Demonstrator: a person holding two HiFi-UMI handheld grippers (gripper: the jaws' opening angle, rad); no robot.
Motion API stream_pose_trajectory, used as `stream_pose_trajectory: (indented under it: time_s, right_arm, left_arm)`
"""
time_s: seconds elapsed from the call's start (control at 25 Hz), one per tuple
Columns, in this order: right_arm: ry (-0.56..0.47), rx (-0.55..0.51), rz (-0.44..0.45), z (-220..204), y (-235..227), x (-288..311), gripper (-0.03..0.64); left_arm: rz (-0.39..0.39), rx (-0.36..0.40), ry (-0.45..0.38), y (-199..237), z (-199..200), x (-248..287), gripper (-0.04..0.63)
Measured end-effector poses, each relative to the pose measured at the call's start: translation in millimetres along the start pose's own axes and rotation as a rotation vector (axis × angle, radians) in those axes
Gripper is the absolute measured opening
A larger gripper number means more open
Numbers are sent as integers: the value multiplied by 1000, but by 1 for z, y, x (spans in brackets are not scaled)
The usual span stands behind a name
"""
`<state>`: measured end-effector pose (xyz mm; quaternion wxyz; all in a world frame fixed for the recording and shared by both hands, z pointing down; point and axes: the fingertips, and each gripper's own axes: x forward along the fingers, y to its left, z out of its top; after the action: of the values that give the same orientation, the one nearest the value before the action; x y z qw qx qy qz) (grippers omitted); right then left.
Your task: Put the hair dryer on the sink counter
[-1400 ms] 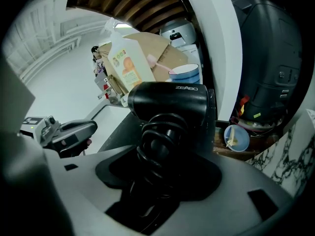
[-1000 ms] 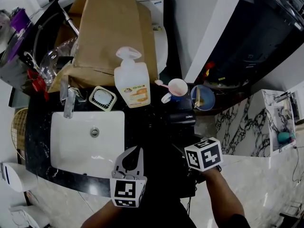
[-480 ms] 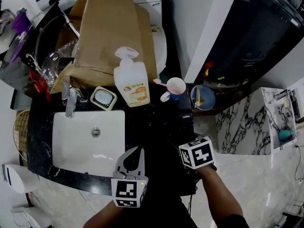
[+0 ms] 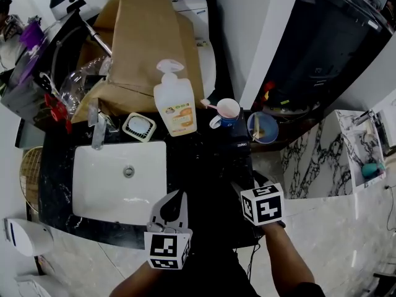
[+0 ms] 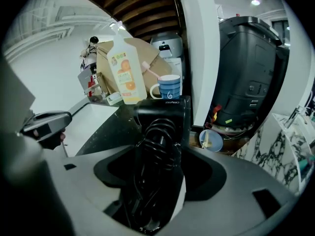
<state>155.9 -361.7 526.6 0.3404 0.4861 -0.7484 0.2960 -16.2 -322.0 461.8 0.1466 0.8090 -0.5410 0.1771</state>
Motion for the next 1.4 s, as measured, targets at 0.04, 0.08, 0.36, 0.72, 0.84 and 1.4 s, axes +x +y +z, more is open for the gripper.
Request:
stream_pose_trajectory:
  time_s: [0.04, 0.08, 0.36, 0.72, 0.84, 1.4]
  right_arm:
    - [-19, 2, -18, 0, 1, -8, 298]
    - [-40, 3, -35, -1, 2, -16, 298]
    - [-211, 55, -71, -10, 48, -81, 267]
    - [-294, 92, -119, -65, 134, -128, 185]
    - [-318, 92, -140, -84, 165, -140, 155]
    - [-412, 92, -185, -153, 277, -210, 17]
  left_arm:
    - [-4, -1, -4, 0, 0, -4, 8]
    - [-8, -2, -9, -1, -1, -9, 8]
    - [-50, 8, -46, -3, -8, -56, 8]
    - [-110, 42, -101, 4, -31, -138, 8]
    - [-118, 48, -101, 11, -47, -168, 8]
    - [-178, 78, -129, 13, -91, -294, 8]
